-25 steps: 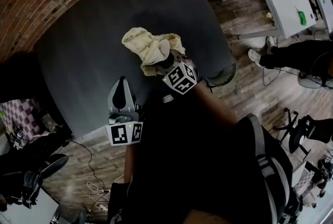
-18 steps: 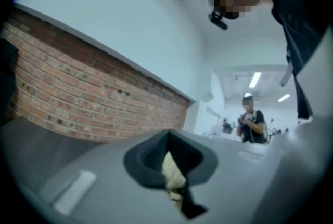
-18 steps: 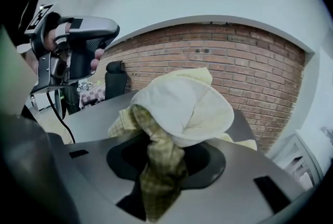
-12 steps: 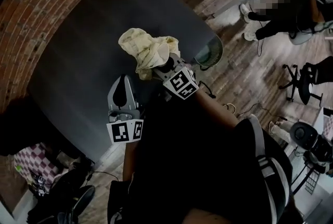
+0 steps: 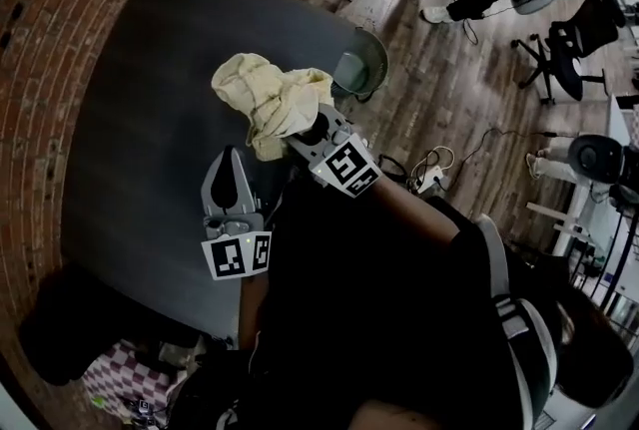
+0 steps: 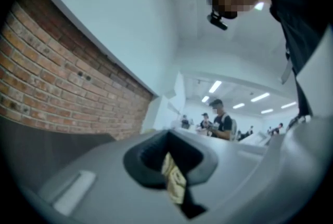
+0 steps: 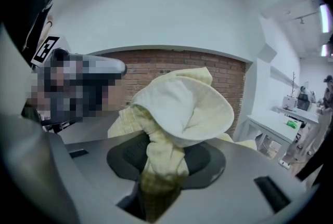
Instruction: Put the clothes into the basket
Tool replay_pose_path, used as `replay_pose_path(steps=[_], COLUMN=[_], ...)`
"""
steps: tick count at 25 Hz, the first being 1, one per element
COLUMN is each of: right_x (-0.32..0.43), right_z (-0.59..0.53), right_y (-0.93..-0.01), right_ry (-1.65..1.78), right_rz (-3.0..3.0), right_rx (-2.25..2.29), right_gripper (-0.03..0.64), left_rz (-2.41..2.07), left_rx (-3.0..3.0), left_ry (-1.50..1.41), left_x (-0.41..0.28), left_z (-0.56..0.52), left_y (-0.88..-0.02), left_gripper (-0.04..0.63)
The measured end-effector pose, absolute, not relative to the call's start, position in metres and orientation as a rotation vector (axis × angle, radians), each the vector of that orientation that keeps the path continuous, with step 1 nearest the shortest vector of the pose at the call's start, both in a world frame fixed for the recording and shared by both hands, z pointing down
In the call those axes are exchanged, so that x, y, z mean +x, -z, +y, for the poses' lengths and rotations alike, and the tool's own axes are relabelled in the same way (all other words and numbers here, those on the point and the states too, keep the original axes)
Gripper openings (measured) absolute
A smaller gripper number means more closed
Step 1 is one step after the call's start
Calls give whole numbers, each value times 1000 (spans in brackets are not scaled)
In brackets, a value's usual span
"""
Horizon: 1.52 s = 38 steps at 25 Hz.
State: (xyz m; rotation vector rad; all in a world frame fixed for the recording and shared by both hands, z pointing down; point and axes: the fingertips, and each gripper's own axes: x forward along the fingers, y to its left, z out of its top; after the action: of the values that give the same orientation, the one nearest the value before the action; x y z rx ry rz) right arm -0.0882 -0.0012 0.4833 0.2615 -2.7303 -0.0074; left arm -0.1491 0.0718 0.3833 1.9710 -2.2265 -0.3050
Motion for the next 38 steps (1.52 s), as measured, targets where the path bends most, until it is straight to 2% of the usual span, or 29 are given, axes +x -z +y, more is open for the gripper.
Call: replay_pose_path(steps=[17,38], right_x=[32,247], right_z=[-50,-128], right_y=[-448,-448], right_ry=[-114,-188], right_rz=[-2768,-2705], right_rx=[716,1089], right_gripper=[155,155], left_rz=[-1916,-1675], left_rx=[2249,2451], left_ry=[264,191], left_x=[-57,130], left_z=[4,-98], left_y=[-379,-371], left_gripper=[5,5])
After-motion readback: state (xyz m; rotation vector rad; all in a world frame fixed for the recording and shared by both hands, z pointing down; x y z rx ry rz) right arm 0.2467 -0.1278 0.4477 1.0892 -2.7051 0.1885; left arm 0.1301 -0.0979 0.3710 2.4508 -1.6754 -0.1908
